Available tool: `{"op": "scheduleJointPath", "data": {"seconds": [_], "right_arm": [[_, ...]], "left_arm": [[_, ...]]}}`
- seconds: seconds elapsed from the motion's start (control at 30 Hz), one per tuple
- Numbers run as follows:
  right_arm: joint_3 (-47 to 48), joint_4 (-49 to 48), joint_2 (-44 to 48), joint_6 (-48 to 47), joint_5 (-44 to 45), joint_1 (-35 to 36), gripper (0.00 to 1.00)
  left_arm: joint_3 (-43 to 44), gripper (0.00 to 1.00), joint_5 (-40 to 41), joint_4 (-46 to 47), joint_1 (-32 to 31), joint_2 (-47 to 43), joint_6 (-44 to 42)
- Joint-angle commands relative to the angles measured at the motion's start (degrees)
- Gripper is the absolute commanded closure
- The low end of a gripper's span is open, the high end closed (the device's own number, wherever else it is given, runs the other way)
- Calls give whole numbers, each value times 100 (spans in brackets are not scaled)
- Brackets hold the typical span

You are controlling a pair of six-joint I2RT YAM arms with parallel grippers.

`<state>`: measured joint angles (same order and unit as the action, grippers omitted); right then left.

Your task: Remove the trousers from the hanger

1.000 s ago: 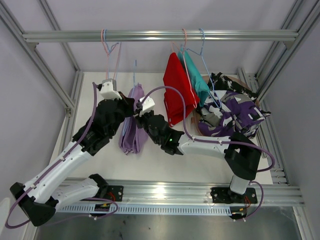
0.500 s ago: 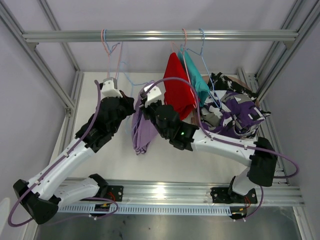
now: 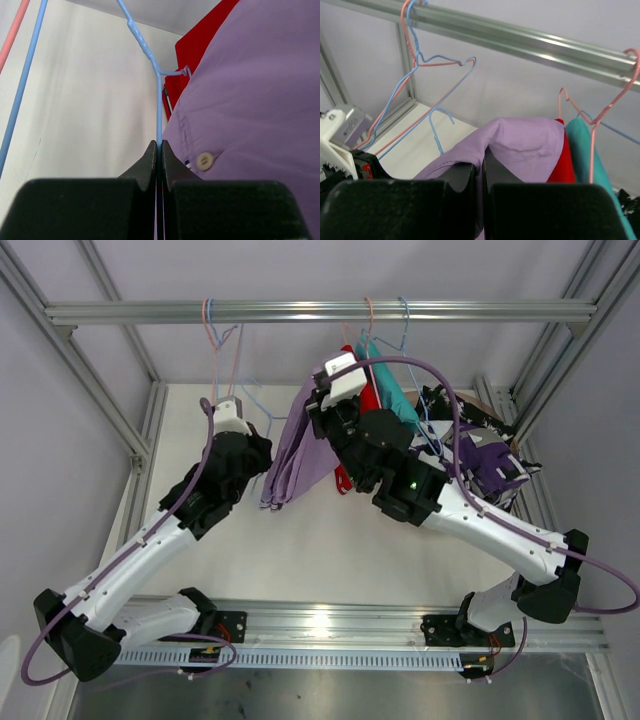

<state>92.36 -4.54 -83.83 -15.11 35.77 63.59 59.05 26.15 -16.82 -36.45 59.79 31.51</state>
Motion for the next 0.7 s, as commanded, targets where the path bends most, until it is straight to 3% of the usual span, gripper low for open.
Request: {"op": "scheduleJointPath", "data": {"seconds": [0.0,0.37,0.67], "right_arm": [[992,110,34,-185,71,-31,100],[2927,1332,-380,-984,597,294,100],[2577,1350,604,-1714,1467,760,100]], "left_arm": [[160,100,-75,117,-11,111,5],[239,100,66,38,-179,314,-118],[265,100,83,3,-196,349,-153]]}}
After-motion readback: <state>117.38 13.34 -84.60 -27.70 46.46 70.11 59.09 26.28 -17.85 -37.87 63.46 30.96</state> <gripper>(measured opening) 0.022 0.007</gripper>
